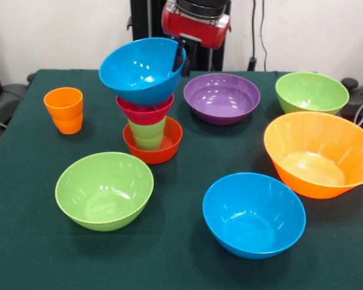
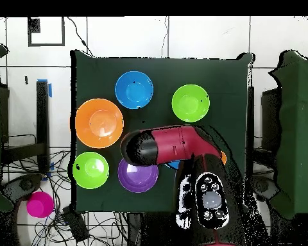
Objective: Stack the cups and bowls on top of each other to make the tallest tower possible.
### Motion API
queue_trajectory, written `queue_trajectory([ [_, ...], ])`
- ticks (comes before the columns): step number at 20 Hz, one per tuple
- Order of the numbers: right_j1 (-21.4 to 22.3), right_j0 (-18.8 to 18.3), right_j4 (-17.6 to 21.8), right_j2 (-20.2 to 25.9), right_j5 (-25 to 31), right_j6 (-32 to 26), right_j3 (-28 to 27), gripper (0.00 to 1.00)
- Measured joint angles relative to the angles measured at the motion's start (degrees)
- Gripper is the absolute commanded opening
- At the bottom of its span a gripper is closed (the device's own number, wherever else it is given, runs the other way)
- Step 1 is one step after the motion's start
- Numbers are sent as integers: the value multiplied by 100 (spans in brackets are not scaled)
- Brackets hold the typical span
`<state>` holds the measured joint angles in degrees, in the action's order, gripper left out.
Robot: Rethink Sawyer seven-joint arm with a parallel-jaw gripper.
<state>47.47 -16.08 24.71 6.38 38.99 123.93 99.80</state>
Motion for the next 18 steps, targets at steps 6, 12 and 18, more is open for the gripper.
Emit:
queue_trajectory([
  [6, 94, 132, 1, -273, 237, 0, -142, 0],
  [12, 206, 284, 0, -468, 485, 0, -308, 0],
  [18, 229, 375, 0, -640, 488, 0, -367, 0],
])
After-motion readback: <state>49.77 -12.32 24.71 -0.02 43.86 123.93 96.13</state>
